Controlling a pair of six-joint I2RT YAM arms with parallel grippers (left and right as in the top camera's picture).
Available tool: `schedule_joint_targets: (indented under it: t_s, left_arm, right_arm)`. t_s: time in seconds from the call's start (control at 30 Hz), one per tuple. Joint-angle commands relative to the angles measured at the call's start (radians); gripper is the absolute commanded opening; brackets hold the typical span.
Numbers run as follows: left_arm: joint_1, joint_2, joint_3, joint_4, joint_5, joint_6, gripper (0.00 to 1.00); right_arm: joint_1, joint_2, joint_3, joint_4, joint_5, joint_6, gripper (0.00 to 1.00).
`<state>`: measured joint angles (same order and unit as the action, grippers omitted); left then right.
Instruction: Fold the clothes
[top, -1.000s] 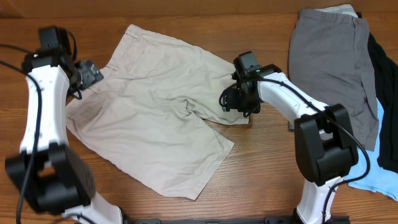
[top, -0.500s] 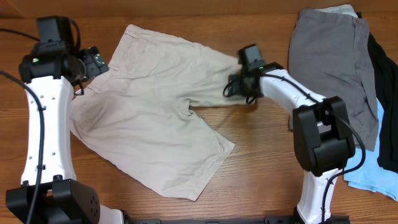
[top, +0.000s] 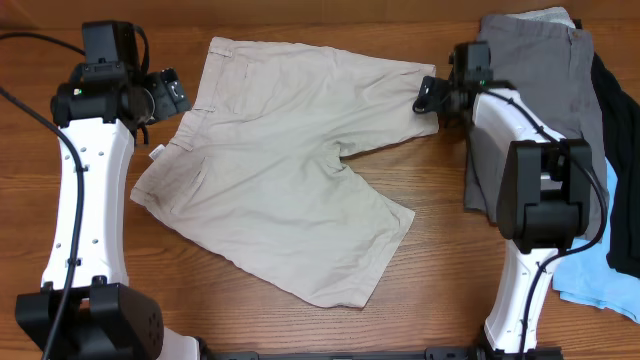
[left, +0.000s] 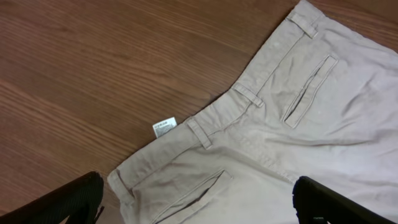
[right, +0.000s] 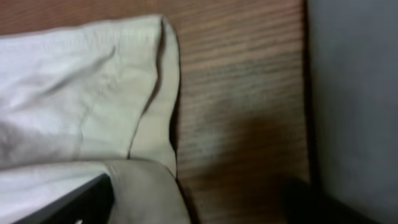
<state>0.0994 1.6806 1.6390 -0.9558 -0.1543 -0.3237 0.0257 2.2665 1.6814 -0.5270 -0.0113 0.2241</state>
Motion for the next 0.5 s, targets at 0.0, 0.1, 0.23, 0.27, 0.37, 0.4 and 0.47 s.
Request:
schedule_joint_targets:
  t_s: [0.0,0.1,0.23,0.27,0.37,0.4,0.47]
  left_arm:
    - [-0.005,0.014,0.006,0.031,-0.01,0.06,1.0]
    - [-0.005,0.009,0.008,0.053,-0.011,0.106,1.0]
    - [-0.005,0.004,0.042,0.032,-0.003,0.138,1.0]
    - [-0.005,0.003,0.058,0.006,0.014,0.138,1.0]
    - [-0.005,-0.008,0.123,-0.11,0.104,0.137,1.0]
    - [-0.005,-0.011,0.132,-0.13,0.121,0.137,1.0]
    - [-0.005,-0.021,0.142,-0.183,0.145,0.124,1.0]
  right_arm:
    - [-0.004,0.006,0.225,-0.156,-0.014,0.004,1.0]
    - [0.006,-0.003,0.426,-0.386,-0.021,0.012,1.0]
    - [0.018,-0.034,0.711,-0.74,-0.164,0.015,1.0]
    - [0.017,-0.043,0.762,-0.81,-0.223,0.015,1.0]
    - [0.017,-0.079,0.881,-1.02,-0.398,0.0,1.0]
    - [0.017,-0.089,0.904,-1.086,-0.437,-0.026,1.0]
    - [0.024,-0.115,0.92,-1.168,-0.459,-0.022,0.98]
